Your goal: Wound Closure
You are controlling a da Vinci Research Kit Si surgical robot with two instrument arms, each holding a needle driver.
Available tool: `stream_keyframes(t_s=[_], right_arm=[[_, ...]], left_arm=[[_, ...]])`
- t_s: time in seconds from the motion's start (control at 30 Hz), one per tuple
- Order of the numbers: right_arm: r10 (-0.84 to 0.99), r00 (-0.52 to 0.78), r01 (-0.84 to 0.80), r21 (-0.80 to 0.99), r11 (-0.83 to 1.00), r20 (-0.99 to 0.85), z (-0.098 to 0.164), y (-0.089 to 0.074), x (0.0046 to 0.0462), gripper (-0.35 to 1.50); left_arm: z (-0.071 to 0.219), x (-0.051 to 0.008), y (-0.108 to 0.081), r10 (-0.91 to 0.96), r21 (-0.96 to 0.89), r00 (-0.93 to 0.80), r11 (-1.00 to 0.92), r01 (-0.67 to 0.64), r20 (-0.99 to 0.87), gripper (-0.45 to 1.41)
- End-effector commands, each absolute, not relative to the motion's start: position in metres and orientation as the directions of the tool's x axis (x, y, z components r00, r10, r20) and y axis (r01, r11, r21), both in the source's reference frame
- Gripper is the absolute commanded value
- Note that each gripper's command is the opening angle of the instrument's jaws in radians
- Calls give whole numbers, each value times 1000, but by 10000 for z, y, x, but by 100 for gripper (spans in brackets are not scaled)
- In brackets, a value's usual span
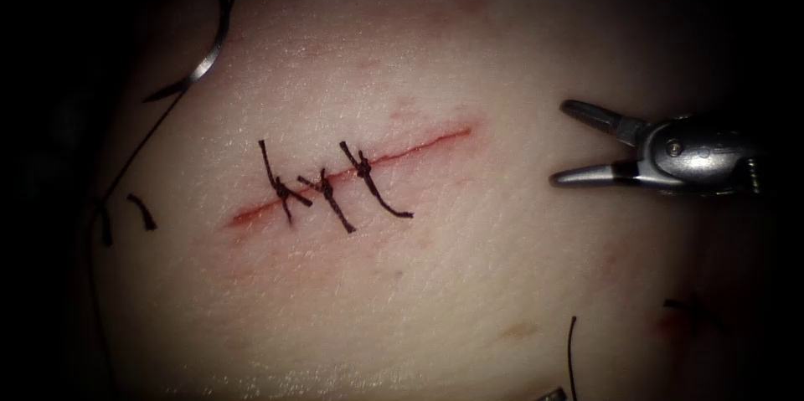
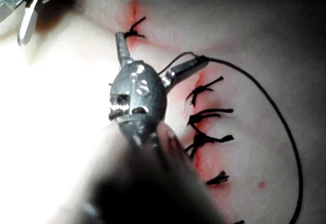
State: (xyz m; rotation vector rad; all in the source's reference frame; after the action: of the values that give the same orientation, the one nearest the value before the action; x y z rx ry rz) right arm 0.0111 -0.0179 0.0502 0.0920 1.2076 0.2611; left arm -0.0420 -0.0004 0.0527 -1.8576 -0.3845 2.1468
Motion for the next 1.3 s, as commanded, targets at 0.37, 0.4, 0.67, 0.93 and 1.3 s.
stream_keyframes(t_s=[0.37,0.4,0.67,0.93,1.3], right_arm=[[253,318,-159,212,964,-914,505,-184,102,142],[253,318,-159,212,964,-913,505,-184,102,142],[253,321,-166,209,964,-913,508,-184,108,143],[249,321,-171,203,964,-914,512,-188,117,143],[240,316,-167,195,966,-918,519,-194,123,145]], left_arm=[[491,-330,76,377,-358,-191,-925,-129,-906,95],[490,-323,81,372,-348,-203,-926,-144,-906,83],[517,-309,87,309,-248,-326,-944,-216,-893,21],[560,-312,92,296,-223,-352,-947,-233,-888,22],[583,-310,105,290,-142,-447,-931,-335,-846,41]])
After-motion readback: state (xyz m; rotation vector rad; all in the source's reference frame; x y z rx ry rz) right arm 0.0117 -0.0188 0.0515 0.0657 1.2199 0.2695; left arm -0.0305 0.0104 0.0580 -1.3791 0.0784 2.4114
